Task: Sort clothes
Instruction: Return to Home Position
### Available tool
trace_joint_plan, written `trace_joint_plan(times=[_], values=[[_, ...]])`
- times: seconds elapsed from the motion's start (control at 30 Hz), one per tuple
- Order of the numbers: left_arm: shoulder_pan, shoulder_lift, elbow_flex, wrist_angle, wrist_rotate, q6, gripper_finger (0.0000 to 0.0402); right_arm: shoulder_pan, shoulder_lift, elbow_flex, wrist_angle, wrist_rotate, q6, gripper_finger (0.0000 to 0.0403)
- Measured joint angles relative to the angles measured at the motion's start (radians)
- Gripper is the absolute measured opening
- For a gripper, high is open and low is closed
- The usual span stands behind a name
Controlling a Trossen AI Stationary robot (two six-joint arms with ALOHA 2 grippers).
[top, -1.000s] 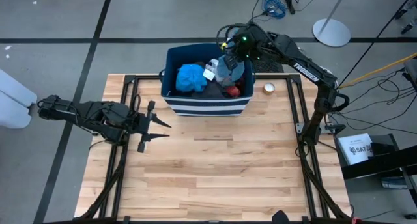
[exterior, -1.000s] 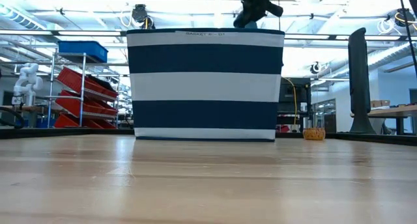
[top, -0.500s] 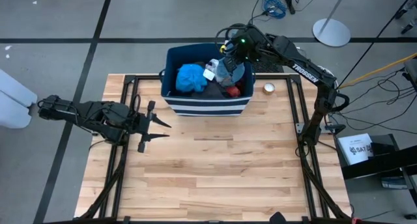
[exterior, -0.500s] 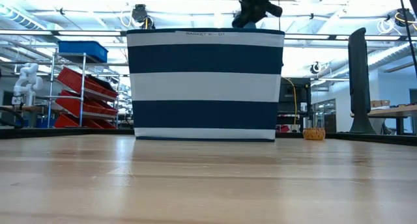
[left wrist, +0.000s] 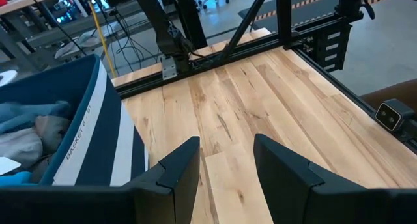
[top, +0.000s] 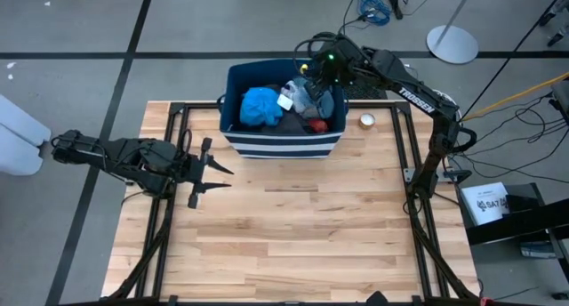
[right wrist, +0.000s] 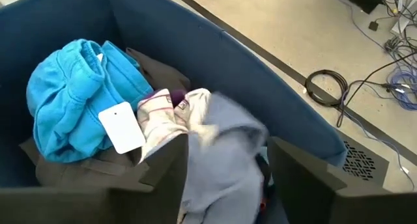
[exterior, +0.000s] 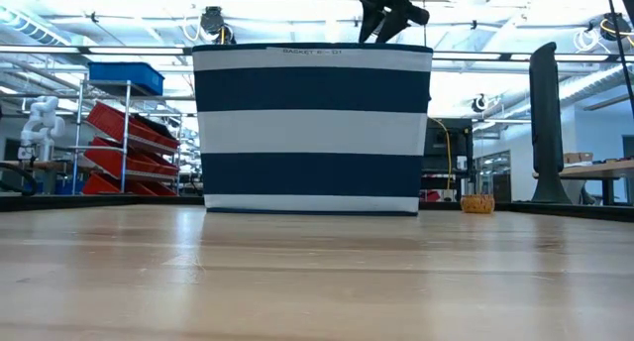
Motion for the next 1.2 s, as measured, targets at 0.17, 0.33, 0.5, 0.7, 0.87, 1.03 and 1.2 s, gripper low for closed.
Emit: trace_joint_plan(times=[0.17,0.33,0.5,0.7,0.87,1.03,1.2], values=[[0.0,0.0,0.0,0.0,0.0,0.0,0.0155,0.0,0.0,0.0,-0.002,0.001,0.0,0.0224],[0.0,0.0,0.0,0.0,0.0,0.0,0.0155,0.0,0.0,0.0,-0.002,0.0,0.0,0.0243],[0.0,0.0,0.0,0.0,0.0,0.0,0.0155,0.0,0.0,0.0,-0.002,0.001,0.001,0.0247],[0.0,0.0,0.0,0.0,-0.007,0.001,0.0155,0.0,0.0,0.0,-0.001,-0.001,0.001,0.0247],[0.0,0.0,0.011,0.004,-0.126,0.0,0.0155,-0.001,0.0,0.0,0.003,-0.048,-0.006,0.0247],[0.0,-0.005,0.032,0.002,-0.19,-0.023,0.0155,0.013,0.0,0.001,0.053,-0.135,-0.043,0.0247],[0.0,-0.045,0.038,0.0,-0.202,-0.025,0.0155,0.053,-0.011,0.001,0.089,-0.157,-0.11,0.0247]])
